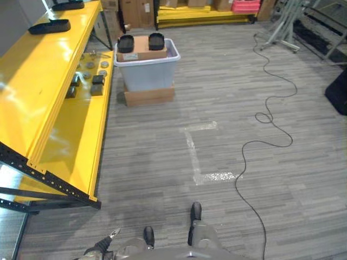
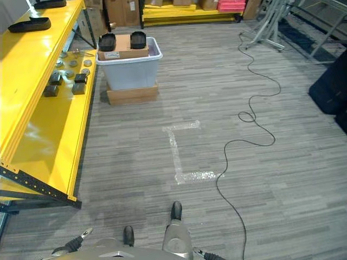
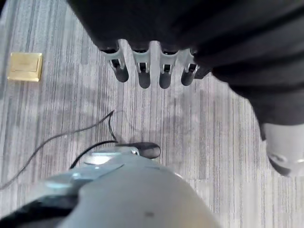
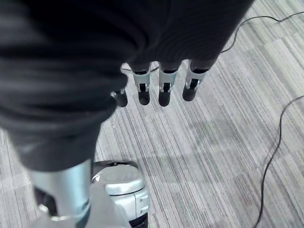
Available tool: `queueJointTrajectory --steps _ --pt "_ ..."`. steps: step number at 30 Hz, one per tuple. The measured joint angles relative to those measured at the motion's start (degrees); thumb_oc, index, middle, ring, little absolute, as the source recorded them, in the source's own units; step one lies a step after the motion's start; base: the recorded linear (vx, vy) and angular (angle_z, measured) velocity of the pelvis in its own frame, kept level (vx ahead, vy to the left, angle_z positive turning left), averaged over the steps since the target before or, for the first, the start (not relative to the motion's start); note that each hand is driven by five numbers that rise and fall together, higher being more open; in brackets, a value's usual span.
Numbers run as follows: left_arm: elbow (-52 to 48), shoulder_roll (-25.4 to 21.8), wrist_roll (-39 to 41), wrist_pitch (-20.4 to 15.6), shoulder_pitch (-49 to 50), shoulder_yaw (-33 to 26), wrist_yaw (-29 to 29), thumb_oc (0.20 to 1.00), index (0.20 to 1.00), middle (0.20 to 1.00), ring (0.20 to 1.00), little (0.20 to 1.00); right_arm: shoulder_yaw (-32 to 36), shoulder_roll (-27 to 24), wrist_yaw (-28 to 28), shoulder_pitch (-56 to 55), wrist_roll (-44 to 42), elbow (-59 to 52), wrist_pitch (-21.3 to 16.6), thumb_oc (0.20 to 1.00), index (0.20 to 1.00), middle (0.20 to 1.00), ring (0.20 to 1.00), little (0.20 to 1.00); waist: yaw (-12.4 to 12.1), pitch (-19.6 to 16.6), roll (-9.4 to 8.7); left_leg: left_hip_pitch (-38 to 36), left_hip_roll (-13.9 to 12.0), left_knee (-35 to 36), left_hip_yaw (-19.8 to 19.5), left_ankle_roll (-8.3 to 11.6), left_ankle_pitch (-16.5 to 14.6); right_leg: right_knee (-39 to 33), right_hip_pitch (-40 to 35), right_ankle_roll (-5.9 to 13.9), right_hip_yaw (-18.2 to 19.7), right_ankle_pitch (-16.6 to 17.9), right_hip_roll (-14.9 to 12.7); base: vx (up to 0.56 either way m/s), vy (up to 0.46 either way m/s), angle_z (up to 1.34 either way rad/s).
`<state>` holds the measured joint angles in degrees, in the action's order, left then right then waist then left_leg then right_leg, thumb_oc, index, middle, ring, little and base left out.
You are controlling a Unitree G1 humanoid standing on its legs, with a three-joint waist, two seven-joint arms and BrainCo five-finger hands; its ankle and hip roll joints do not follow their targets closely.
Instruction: Move parts from the plastic box to the shelf.
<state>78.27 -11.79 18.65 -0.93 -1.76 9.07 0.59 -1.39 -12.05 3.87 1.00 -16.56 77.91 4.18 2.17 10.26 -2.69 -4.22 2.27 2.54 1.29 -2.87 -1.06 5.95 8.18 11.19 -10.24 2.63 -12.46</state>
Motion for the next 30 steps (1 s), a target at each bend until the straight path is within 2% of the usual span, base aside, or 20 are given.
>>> queueJointTrajectory --steps 2,4,5,8,9,10,11,12,13,14,15,16,17,18,19,20,21,25,27,30 --pt "-0.05 0.2 -0.22 -0.32 0.24 -0.18 0.2 1.0 1.0 1.0 1.0 1.0 -0.26 0.18 0.02 -0.4 0.01 0.2 0.01 1.0 1.0 1.0 1.0 1.0 0.56 -0.31 -0.06 -1.53 -1.69 -0.06 -0.92 1.44 -1.06 -0.56 -1.52 -0.68 -0.27 0.1 2.07 0.43 -0.256 0.53" --pt "-0.04 0.64 -0.18 -0.21 0.99 -0.23 0.37 1.0 1.0 1.0 1.0 1.0 -2.1 -1.28 0.03 0.28 0.06 0.93 -0.23 1.0 1.0 1.0 1.0 1.0 0.7 -0.71 0.64 -1.81 -3.58 -5.76 -0.82 1.77 -3.65 -0.95 -4.14 -1.74 0.25 -0.21 4.59 0.42 -0.276 0.29" --pt "-0.05 1.19 -0.07 -0.16 1.77 -0.41 0.48 1.0 1.0 1.0 1.0 1.0 -4.17 -2.8 0.11 0.27 0.16 1.39 -0.1 1.0 1.0 1.0 1.0 1.0 0.65 -3.48 3.37 -1.97 -6.98 -5.73 -0.86 2.63 -4.43 1.75 -3.46 -5.65 0.72 -0.55 7.98 0.38 -0.284 0.0" --pt "0.08 0.88 0.79 -0.32 2.29 -0.55 0.52 1.0 1.0 1.0 1.0 1.0 -4.25 -2.94 -0.05 -0.29 0.77 0.96 0.02 1.0 1.0 1.0 1.0 1.0 1.28 -6.8 1.58 -1.66 -9.12 -6.02 0.47 3.75 -6.39 7.25 0.12 -10.37 1.18 -5.02 9.59 0.26 -0.244 0.07" --pt "0.07 0.98 1.44 -0.24 1.85 -0.69 0.53 1.0 1.0 1.0 1.0 1.0 -4.3 -2.98 0.02 0.28 0.96 0.24 0.19 1.0 1.0 1.0 1.0 1.0 1.27 -6.98 0.92 -0.38 -9.31 -11.31 0.77 5.17 -3.5 6.87 -0.09 -11.41 0.88 -5.33 10.0 0.29 -0.403 0.16" --pt "0.63 -0.17 2.36 -0.24 1.53 -2.52 0.6 1.0 1.0 1.0 1.0 1.0 -4.3 -2.9 -0.01 0.19 1.03 -0.44 1.11 1.0 1.0 1.0 1.0 1.0 1.13 -6.92 -0.88 4.76 -9.54 -21.03 1.19 9.88 -0.3 4.97 -1.11 -11.87 0.9 -5.49 10.43 0.22 -0.347 0.05" --pt "0.93 -0.63 2.72 -0.25 0.69 -3.28 0.93 1.0 1.0 1.0 1.0 1.0 -4.21 -2.9 0.08 0.15 0.97 -0.48 1.35 1.0 1.0 1.0 1.0 1.0 0.82 -7.12 -1.36 8.73 -9.5 -28.1 1.17 9.32 1.82 3.63 -1.76 -13.0 1.01 -4.76 10.69 0.18 -0.295 0.03" --pt "1.02 -0.81 3.21 -0.26 0.0 -4.58 1.43 1.0 1.0 1.0 1.0 1.0 -4.2 -2.93 0.16 0.09 0.94 -0.48 1.76 1.0 1.0 1.0 1.0 1.0 0.32 -6.19 -3.29 14.81 -9.63 -38.08 0.27 9.39 6.17 2.45 -2.4 -14.87 1.53 -3.46 10.56 0.15 -0.14 -0.07" --pt "0.99 -1.64 3.79 -0.3 -0.86 -5.1 1.78 1.0 1.0 1.0 1.0 1.0 -4.23 -3.0 0.29 1.09 0.94 -0.47 2.04 1.0 1.0 1.0 1.0 1.0 -0.46 -5.51 -3.57 20.62 -9.66 -45.74 -0.95 9.18 12.13 1.9 -2.96 -16.01 1.82 -2.77 10.88 0.19 -0.066 -0.05" --pt "0.77 -1.85 4.04 -0.24 -2.04 -5.27 1.93 1.0 1.0 1.0 1.0 1.0 -4.28 -3.17 0.4 1.34 0.98 -0.28 2.39 1.0 1.0 1.0 1.0 1.0 -0.76 -4.54 -3.89 25.61 -9.55 -52.08 -1.34 8.02 11.62 0.7 -3.95 -16.37 1.37 -2.55 11.1 0.26 -0.023 -0.15" --pt "0.37 -2.04 4.97 -0.13 -1.89 -5.72 2.13 1.0 1.0 1.0 1.0 1.0 -4.35 -3.15 0.38 1.42 1.06 -0.13 2.51 1.0 1.0 1.0 1.0 1.0 -1.61 -3.5 -3.85 28.13 -8.93 -52.55 0.15 6.58 9.06 -0.73 -5.29 -16.3 1.37 -2.61 11.17 0.33 0.027 -0.11" --pt "0.08 -1.96 5.42 0.08 -1.62 -5.77 2.36 1.0 1.0 1.0 1.0 1.0 -4.37 -3.05 0.38 1.48 1.13 0.16 2.54 1.0 1.0 1.0 1.0 1.0 -1.63 -3.11 -3.87 29.31 -8.25 -50.29 1.44 6.3 8.08 -2.44 -6.31 -16.26 1.57 -2.64 11.16 0.26 0.049 -0.16" --pt "-0.11 -1.74 6.27 0.27 -1.42 -5.89 2.89 1.0 1.0 1.0 1.0 1.0 -4.75 -2.66 0.36 1.47 1.22 0.83 2.47 1.0 1.0 1.0 1.0 1.0 -1.89 -2.38 -4.87 28.94 -6.58 -41.09 5.41 6.31 7.7 -5.81 -8.26 -15.41 1.86 -3.11 10.75 0.3 0.083 -0.23" --pt "-0.13 -1.13 6.83 0.43 -1.35 -5.79 3.09 1.0 1.0 1.0 1.0 1.0 -5.26 -2.61 0.34 2.21 1.26 1.92 2.5 1.0 1.0 1.0 1.0 1.0 -2.26 -2.35 -4.23 27.17 -5.54 -29.46 8.72 6.44 8.09 -8.4 -10.11 -12.92 1.88 -4.68 10.97 0.37 0.113 -0.46" --pt "-0.1 -0.63 7.24 0.47 -1.2 -5.69 3.25 1.0 1.0 1.0 1.0 1.0 -5.4 -2.76 0.33 2.88 1.3 2.25 2.64 1.0 1.0 1.0 1.0 1.0 -2.66 -1.97 -2.8 26.6 -5.09 -22.21 9.89 6.77 8.33 -8.9 -10.55 -13.4 1.9 -4.19 11.76 0.7 0.213 -0.75" --pt "0.76 0.45 8.35 0.52 -0.9 -5.74 3.89 1.0 1.0 1.0 1.0 1.0 -6.8 -3.6 0.26 3.36 1.38 2.08 2.99 1.0 1.0 1.0 1.0 1.0 -2.58 -1.3 1.03 23.62 -4.93 -5.01 8.99 9.17 9.79 -10.62 -12.01 -14.63 -1.25 -1.07 14.26 0.93 0.277 -0.72" --pt "3.13 0.89 8.87 0.45 -1.6 -6.22 4.08 1.0 1.0 1.0 1.0 1.0 -6.99 -4.47 0.07 3.3 2.41 2.51 3.51 1.0 1.0 1.0 1.0 1.0 -2.63 -1.18 4.27 23.74 -5.01 2.85 7.0 11.08 10.51 -10.25 -13.01 -15.5 -1.53 -1.3 16.45 0.88 0.258 -0.67" --pt "3.99 0.6 10.57 0.28 -1.31 -9.14 4.14 1.0 1.0 1.0 1.0 1.0 -6.56 -5.68 -0.27 2.38 3.57 1.69 3.2 1.0 1.0 1.0 1.0 1.0 -5.35 -0.88 4.22 25.48 -5.79 2.41 6.52 10.83 11.36 -8.43 -16.7 -17.19 0.8 -3.49 16.35 0.61 0.179 -0.47" --pt "3.97 0.21 10.97 0.23 -0.91 -11.54 4.6 1.0 1.0 1.0 1.0 1.0 -7.41 -5.78 -0.2 3.05 5.66 2.09 2.82 1.0 1.0 1.0 1.0 1.0 -8.35 -1.28 3.04 21.74 -6.65 2.32 6.75 7.3 10.48 -3.42 -19.06 -15.07 3.56 -10.16 15.71 0.9 0.298 -0.6" --pt "3.88 -0.51 10.32 0.25 -0.24 -11.33 4.98 1.0 1.0 1.0 1.0 1.0 -6.37 -4.79 -0.18 2.22 5.62 2.44 2.66 1.0 1.0 1.0 1.0 1.0 -9.15 -2.47 0.18 17.78 -3.54 -8.76 6.93 4.32 8.58 -0.05 -22.4 -13.56 3.62 -15.9 11.62 0.5 0.268 -0.17"
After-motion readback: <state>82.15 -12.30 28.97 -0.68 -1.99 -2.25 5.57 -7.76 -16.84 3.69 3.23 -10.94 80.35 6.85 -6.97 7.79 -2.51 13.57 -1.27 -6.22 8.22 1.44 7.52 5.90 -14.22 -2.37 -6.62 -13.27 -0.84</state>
